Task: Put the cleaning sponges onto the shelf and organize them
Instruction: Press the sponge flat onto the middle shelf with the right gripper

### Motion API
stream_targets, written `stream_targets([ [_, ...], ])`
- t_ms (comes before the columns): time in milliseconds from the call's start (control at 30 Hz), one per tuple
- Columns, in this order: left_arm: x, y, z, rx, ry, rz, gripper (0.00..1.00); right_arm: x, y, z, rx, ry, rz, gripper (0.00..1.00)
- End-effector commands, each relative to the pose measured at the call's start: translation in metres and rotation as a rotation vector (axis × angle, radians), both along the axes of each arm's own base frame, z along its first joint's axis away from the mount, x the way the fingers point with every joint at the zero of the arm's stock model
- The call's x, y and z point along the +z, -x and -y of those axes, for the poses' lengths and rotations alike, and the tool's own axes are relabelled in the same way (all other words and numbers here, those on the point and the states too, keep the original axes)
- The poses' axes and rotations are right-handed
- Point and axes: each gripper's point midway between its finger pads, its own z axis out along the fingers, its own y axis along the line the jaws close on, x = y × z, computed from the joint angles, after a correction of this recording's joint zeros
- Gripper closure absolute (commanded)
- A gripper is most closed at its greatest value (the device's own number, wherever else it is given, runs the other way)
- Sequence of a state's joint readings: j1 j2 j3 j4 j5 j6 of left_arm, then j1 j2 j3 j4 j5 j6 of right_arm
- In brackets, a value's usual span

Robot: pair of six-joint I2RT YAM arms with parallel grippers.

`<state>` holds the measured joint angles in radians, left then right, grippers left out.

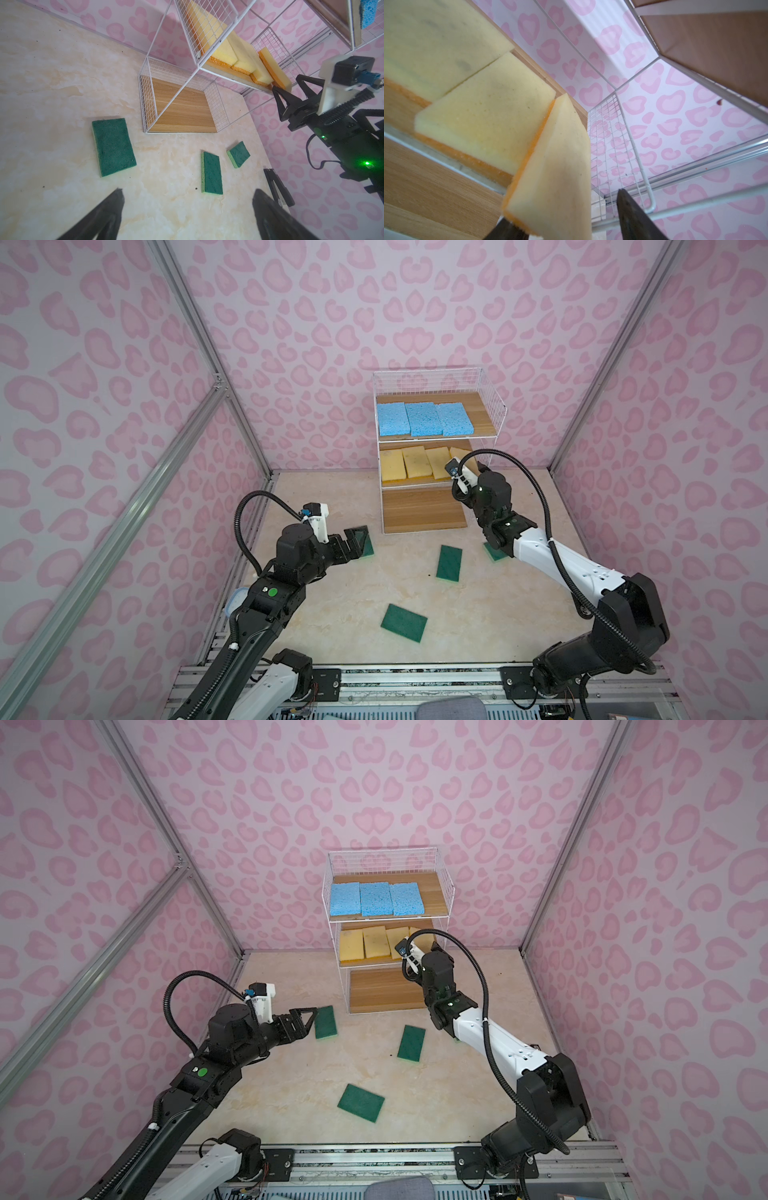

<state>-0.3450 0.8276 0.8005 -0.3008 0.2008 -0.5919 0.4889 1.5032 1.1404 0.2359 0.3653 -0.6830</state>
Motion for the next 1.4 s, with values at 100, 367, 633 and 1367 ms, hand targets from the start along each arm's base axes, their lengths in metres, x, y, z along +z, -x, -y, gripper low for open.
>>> stream_targets([
  [100,0.012,-0.003,0.001,-0.001,0.007,0.029,0.02,0.021,0.011,0.001,0.018,-0.087,0.026,0.22],
  [367,0.019,-0.004,0.003,-0.011,0.017,0.038,0.02,0.031,0.032,0.004,0.052,-0.168,0.004,0.11],
  [633,0.018,-0.006,0.007,-0.025,0.025,0.022,0.02,0.013,0.036,0.006,0.057,-0.181,-0.035,0.14],
  [1367,0.019,-0.009,0.004,-0.009,0.009,0.027,0.02,0.022,0.009,0.011,-0.039,-0.216,0.073,0.84],
])
